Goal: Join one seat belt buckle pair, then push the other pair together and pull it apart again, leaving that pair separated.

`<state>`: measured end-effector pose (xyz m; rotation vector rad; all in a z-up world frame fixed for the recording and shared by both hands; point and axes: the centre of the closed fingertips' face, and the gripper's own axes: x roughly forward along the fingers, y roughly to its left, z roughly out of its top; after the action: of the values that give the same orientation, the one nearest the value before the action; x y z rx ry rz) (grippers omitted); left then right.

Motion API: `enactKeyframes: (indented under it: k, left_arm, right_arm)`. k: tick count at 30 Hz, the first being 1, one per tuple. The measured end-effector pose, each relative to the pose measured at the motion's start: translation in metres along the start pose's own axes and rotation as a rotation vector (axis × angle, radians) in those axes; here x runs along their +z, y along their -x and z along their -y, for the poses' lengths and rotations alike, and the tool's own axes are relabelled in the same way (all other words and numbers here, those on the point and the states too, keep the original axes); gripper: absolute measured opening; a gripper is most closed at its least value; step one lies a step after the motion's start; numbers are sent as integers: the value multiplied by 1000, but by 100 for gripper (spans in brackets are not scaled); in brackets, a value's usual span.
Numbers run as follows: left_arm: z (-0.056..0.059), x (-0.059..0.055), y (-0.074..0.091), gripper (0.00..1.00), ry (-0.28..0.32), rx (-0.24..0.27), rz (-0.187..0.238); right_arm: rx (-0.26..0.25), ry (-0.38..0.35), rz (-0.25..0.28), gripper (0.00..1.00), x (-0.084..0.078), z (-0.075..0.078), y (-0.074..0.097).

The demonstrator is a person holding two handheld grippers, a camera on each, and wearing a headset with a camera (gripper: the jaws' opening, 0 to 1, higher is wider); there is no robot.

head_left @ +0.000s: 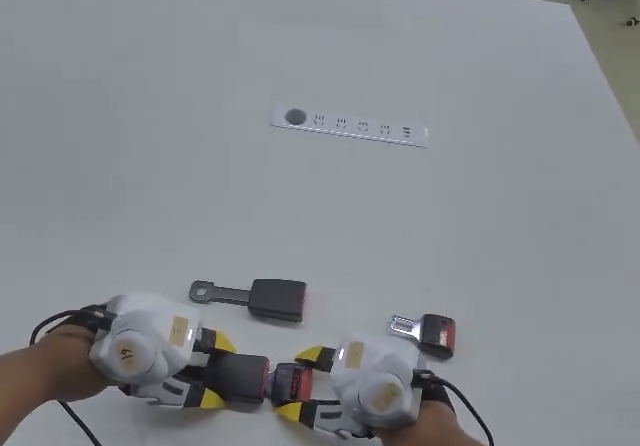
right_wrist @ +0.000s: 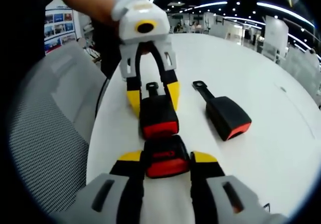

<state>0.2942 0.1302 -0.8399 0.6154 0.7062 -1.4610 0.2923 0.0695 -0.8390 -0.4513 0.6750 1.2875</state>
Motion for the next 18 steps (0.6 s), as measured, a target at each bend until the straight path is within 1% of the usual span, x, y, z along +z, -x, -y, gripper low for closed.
enactKeyframes:
  k: [1,2,4,5,7,10,16,17,18]
  left_arm:
    - [0,0,0,33,0,-1,1]
    - [0,0,0,33,11,-1,11]
    - [0,0,0,33,17,2,17]
    - [0,1,0,33,14,1,15]
    - [1,1,-1,33,10,-2,13]
    - [1,1,-1,33,0,-9,6]
    - [1,1,-1,33,8,-15,15]
    - [1,1,-1,33,14,-14,18]
    - [1,1,-1,33,15,-14,22]
  right_arm:
    - [-4,-12,8,34,0,1,0]
    - [-8,-29,20,35,0,1,1]
    - [-14,-25,27,35,-1,0,1]
    - [-11,-36,28,35,-1,0,0]
    - [-12,-21,26,35,0,0,0]
    - [-9,-28,30,35,0,-1,0]
    - [-15,-28,42,35,0,-1,1]
    - [-17,-33,44,35,0,-1,1]
    - [-13,-58,51,35,-1,-1,1]
